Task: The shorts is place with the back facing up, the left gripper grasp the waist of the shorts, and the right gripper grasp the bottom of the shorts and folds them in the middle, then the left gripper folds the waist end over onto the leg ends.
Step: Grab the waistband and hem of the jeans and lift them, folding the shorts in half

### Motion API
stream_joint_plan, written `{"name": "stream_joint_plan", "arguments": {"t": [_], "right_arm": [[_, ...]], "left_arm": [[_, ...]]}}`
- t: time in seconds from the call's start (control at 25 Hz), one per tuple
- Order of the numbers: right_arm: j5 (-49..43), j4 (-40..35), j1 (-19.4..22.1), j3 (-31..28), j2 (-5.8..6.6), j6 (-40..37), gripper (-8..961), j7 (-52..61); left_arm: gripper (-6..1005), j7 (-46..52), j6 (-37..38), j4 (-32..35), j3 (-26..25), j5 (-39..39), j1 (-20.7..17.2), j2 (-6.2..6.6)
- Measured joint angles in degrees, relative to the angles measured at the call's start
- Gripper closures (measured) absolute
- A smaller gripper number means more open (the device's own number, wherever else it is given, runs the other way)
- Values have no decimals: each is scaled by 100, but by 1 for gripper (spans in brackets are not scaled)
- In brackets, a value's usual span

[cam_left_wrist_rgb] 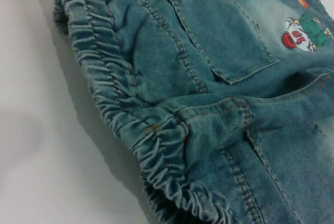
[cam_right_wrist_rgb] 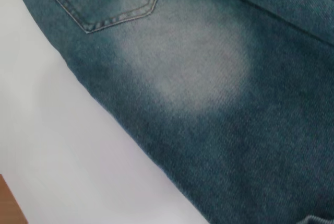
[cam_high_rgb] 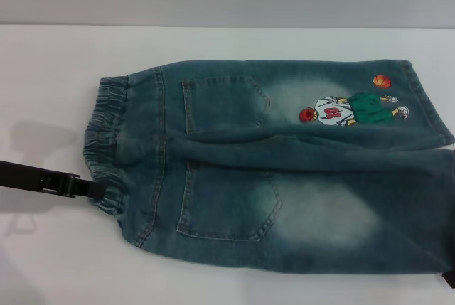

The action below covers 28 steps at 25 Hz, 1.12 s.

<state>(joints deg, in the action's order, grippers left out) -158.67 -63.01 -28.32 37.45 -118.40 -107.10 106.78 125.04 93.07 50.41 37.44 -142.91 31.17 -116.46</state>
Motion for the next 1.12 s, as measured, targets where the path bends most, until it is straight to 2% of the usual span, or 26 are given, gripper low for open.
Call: {"name": "stream_joint_plan", "arguments": {"t": [0.64,1.12], "right_arm": [[-25,9,-27,271,1,-18,356,-1],[4,-33,27,338,1,0,869,-36]], "left_arm": [[982,3,0,6,0,-1,13,0],[983,-3,0,-8,0,9,12,0]]}}
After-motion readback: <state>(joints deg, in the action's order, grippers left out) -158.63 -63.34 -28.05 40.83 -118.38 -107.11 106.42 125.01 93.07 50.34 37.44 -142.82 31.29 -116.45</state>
